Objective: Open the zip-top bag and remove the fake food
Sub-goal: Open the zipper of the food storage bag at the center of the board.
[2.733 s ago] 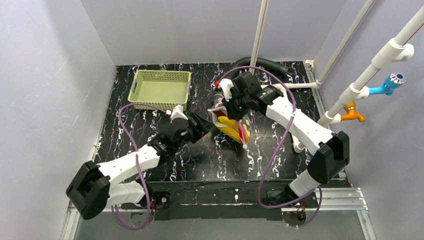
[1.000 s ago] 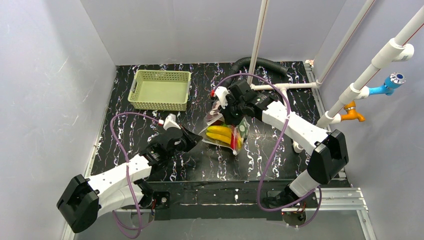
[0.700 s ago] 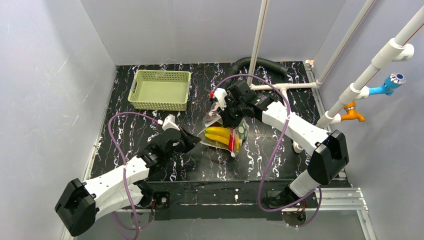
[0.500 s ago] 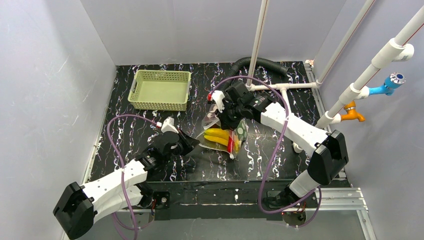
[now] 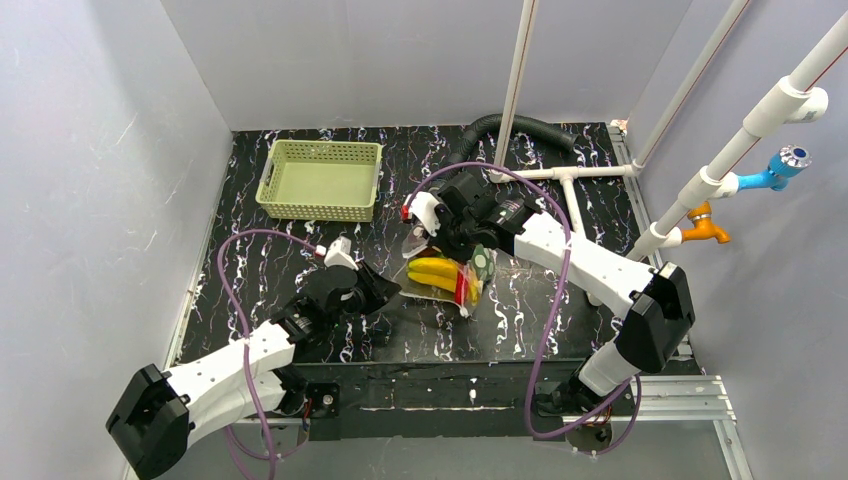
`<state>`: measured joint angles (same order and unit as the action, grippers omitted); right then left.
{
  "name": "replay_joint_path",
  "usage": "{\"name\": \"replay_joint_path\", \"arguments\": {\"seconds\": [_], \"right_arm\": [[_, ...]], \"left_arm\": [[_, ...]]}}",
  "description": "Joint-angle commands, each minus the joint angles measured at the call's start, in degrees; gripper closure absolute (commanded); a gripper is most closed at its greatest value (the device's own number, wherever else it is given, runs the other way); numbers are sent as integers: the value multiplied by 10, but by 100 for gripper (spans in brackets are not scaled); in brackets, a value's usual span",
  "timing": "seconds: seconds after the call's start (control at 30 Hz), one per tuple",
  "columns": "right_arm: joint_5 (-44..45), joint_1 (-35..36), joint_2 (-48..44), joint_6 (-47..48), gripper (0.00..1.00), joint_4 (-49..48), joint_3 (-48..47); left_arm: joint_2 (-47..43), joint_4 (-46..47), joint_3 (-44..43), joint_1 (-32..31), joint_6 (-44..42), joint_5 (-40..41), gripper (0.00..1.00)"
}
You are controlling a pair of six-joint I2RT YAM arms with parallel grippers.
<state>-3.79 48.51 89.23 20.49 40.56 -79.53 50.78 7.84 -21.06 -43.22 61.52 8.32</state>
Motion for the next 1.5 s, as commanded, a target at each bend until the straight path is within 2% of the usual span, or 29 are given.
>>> {"name": "replay_joint_path", "arguments": {"seconds": [0.0, 0.1, 0.23, 0.37, 0.47, 0.6, 0.7, 0.77, 0.93, 1.13, 1.27, 1.47], "right_arm": [[18, 5, -23, 16, 99, 4, -18], [9, 5, -20, 12, 99, 6, -21], [-14, 5, -22, 9, 99, 7, -18], [-22, 5, -28, 9, 99, 5, -7], [-28, 5, -29, 5, 99, 5, -6], [-35, 4, -26, 1, 99, 7, -10], [-37, 4, -24, 0, 99, 8, -12], [-38, 5, -23, 0, 99, 8, -13], [-40, 4, -23, 0, 99, 9, -13], [-47, 5, -20, -3, 99, 12, -16], [-55, 2, -21, -6, 99, 14, -17], [-67, -5, -24, -10, 99, 16, -19]], "left_arm": [[-11, 32, 17, 3, -27, -34, 78], [-33, 43, 25, 4, -35, -52, 60], [-75, 41, 35, 4, -56, -76, 45], [-128, 32, 40, 4, -78, -107, 23], [-169, 35, 48, 4, -94, -123, 3], [-215, 82, 78, 5, -81, -139, 2], [-219, 175, 103, 5, -62, -168, 2], [-200, 203, 97, 5, -63, -193, 2], [-130, 201, 42, 4, -89, -238, 7], [-26, 313, 24, -1, -77, -260, 20], [33, 362, 13, -29, -88, -224, 27], [88, 339, -9, -68, -122, -144, 32]]}}
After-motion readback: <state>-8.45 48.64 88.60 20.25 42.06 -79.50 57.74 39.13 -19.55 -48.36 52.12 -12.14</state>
